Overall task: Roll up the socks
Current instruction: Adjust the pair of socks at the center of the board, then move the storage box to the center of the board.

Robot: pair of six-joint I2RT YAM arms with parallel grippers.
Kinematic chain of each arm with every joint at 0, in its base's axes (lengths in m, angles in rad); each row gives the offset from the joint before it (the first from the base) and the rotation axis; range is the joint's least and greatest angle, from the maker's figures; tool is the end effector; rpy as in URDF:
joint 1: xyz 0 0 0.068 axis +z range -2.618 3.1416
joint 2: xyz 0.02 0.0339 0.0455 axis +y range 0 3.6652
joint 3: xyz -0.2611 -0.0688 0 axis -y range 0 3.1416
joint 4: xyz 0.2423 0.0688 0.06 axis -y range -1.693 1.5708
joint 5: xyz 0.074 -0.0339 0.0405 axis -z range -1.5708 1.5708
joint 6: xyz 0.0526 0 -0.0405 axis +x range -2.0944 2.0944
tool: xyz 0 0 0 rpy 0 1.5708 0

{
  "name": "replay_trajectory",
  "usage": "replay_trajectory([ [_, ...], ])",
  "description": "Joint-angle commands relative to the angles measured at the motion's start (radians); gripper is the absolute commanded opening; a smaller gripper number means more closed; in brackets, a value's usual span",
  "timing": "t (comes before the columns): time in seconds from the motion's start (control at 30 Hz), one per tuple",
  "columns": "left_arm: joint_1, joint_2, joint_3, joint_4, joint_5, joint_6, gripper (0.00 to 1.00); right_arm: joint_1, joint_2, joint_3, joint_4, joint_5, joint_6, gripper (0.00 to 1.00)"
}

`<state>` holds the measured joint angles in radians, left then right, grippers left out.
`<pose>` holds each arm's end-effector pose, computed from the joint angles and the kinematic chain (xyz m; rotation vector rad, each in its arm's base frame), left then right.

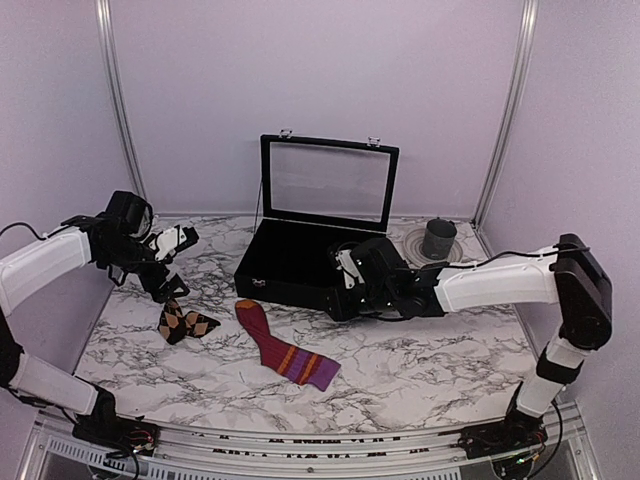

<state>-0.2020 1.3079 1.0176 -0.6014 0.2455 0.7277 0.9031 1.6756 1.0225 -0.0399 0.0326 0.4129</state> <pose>0.2717 -0.0687 0.2565 1.1815 2.1203 -0.0663 0.2327 0.2923 0.1927 -0.5528 2.2840 0.6443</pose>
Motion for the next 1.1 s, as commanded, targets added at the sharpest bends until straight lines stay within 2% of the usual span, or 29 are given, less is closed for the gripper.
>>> replay_trajectory([
  [0.0, -0.011, -0.005, -0.016, -0.093, 0.043, -0.008, 1.0, -0.044, 0.082, 0.029, -0.076, -0.042, -0.022, 0.36],
  [0.1, -0.012, -0.015, -0.028, -0.098, 0.043, 0.006, 1.0, -0.063, 0.122, 0.058, -0.078, -0.073, -0.034, 0.29],
  [0.4, -0.025, -0.039, -0.025, -0.109, 0.057, 0.008, 1.0, -0.147, 0.248, 0.187, -0.087, -0.066, -0.048, 0.26],
  [0.6, -0.027, -0.022, -0.01, -0.067, 0.026, -0.076, 0.99, -0.173, 0.338, 0.304, -0.13, -0.026, -0.061, 0.23],
  [0.7, -0.028, -0.037, -0.017, -0.018, 0.017, -0.127, 0.99, -0.167, 0.33, 0.303, -0.128, 0.0, -0.063, 0.23],
  [0.83, -0.027, -0.056, -0.03, -0.004, 0.06, -0.133, 1.0, -0.121, 0.244, 0.205, -0.075, 0.029, -0.093, 0.36],
  [0.93, -0.031, -0.029, -0.026, -0.017, 0.098, -0.132, 0.99, -0.029, 0.171, 0.097, -0.051, 0.041, -0.1, 0.46],
  [1.07, -0.075, 0.04, -0.007, -0.022, 0.108, -0.131, 0.99, 0.091, 0.092, -0.029, -0.011, 0.044, -0.052, 0.53],
])
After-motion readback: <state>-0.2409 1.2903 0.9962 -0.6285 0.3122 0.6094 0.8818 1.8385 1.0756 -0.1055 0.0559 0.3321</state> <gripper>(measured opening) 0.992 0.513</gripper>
